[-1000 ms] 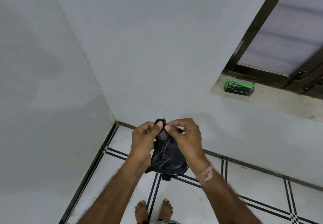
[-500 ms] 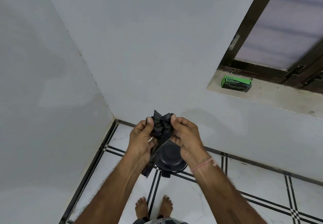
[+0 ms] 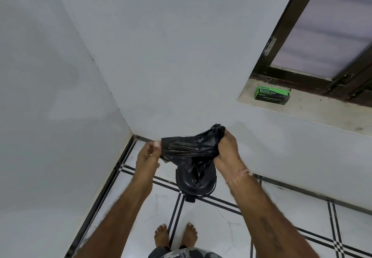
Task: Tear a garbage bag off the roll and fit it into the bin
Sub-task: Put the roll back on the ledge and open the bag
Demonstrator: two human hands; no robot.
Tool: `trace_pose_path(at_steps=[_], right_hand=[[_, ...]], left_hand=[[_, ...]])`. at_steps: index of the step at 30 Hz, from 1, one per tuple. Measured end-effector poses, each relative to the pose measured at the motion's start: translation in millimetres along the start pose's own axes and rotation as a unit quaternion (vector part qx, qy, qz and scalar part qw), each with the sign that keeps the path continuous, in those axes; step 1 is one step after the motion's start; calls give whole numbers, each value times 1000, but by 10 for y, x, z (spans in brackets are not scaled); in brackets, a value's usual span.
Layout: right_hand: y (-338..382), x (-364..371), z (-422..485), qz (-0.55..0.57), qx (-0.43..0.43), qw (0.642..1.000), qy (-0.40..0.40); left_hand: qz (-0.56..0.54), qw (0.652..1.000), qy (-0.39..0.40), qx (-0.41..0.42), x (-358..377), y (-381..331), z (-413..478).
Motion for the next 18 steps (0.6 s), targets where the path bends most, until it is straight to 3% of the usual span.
trace_pose_path(at_steps=[2, 5, 10, 12, 18], right_hand=[[46, 69, -12, -22, -11, 999, 47], [125, 162, -32, -84, -32, 992, 86], [248, 185, -19, -154, -87, 979, 101], [243, 184, -18, -156, -102, 977, 105], [126, 189, 3, -177, -114, 974, 86]], left_hand=[[39, 997, 39, 51, 120, -220, -71], [116, 971, 192, 76, 565, -427, -144], [117, 952, 271, 80, 903, -560, -221], [84, 955, 275, 66, 943, -559, -283], [-39, 981, 188, -7, 921, -389, -181]])
Point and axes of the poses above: each hand's wrist, its own z-axis towards the middle knuckle, its own x-axis out of the palm, y = z × x, the point moved 8 cm from there along z, towards the middle knuckle, and after that the axes turned 3 degrees about -z, right-handed, at the moved point
